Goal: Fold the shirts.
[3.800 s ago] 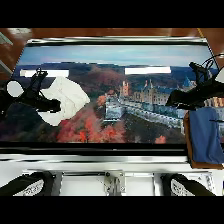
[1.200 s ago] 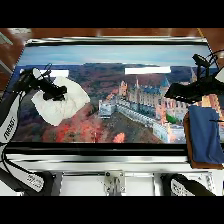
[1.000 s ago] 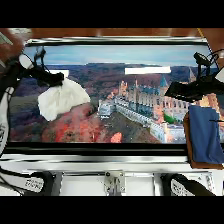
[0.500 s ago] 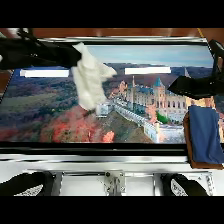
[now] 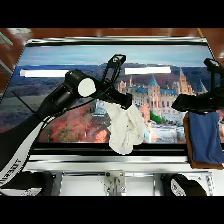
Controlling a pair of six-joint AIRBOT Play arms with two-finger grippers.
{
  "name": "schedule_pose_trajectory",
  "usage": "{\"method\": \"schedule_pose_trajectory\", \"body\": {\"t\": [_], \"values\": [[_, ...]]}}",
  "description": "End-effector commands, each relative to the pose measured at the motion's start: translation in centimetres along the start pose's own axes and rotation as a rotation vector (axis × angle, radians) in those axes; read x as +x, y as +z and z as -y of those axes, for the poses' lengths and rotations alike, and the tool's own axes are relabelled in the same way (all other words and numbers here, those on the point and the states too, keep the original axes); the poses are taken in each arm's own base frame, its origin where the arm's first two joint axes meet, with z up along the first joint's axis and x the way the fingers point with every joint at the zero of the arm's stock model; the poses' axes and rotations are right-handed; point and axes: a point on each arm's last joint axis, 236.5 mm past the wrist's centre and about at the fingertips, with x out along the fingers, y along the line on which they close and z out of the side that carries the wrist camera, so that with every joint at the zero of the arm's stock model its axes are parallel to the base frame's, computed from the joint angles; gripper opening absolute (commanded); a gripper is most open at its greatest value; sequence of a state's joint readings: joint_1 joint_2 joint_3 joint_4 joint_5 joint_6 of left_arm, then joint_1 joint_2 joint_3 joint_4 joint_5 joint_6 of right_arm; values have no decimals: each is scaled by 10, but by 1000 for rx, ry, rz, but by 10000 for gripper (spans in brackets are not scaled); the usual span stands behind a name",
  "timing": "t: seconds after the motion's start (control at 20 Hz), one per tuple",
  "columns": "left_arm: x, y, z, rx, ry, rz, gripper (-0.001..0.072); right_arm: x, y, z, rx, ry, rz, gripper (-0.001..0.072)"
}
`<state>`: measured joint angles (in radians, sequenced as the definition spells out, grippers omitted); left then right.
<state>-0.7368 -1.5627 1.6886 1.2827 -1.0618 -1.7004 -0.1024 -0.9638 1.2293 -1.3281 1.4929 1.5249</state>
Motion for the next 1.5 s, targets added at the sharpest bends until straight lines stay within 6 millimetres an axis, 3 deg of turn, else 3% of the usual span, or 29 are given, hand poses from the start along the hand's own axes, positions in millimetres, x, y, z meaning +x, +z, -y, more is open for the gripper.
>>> {"method": "schedule_pose_trajectory", "body": {"t": [0.0, 0.1, 0.15, 0.2, 0.35, 0.5, 0.7, 0.85, 1.05, 1.1, 1.15, 1.2, 1.25, 1.35, 1.4, 1.45], "values": [[-7, -19, -66, -93, 83, -118, 709, 16, 2, 24, 13, -76, 12, 626], [-37, -32, -123, -205, 142, -186, 709, 24, 3, 37, 56, -66, -12, 626], [-46, -42, -144, -270, 145, -224, 709, 30, 2, 41, 83, -43, -35, 626], [-49, -52, -151, -317, 107, -257, 709, 37, -1, 41, 113, 0, -69, 625], [-26, -88, -134, -418, -92, -341, 709, 65, -20, 31, 167, 165, -198, 626], [20, -132, -93, -491, -236, -388, 709, 100, -58, 17, 203, 263, -344, 626], [70, -184, -61, -502, -213, -409, 709, 138, -103, -7, 201, 313, -437, 626], [85, -192, -46, -500, -213, -393, 709, 161, -122, -21, 161, 296, -447, 626], [100, -184, -51, -545, -175, -338, 705, 181, -116, -34, 145, 260, -389, 626], [103, -184, -54, -562, -166, -332, 596, 186, -116, -37, 147, 253, -387, 626], [105, -185, -55, -573, -163, -335, 353, 191, -117, -42, 147, 251, -393, 626], [105, -186, -55, -573, -162, -337, 252, 198, -119, -50, 149, 259, -403, 626], [105, -185, -55, -573, -162, -336, 233, 205, -120, -60, 153, 278, -410, 626], [104, -187, -54, -572, -165, -347, 58, 219, -124, -80, 156, 305, -420, 624], [104, -187, -54, -570, -165, -347, 38, 225, -126, -85, 148, 305, -422, 598], [104, -187, -54, -554, -168, -343, 37, 229, -128, -89, 133, 301, -420, 387]]}}
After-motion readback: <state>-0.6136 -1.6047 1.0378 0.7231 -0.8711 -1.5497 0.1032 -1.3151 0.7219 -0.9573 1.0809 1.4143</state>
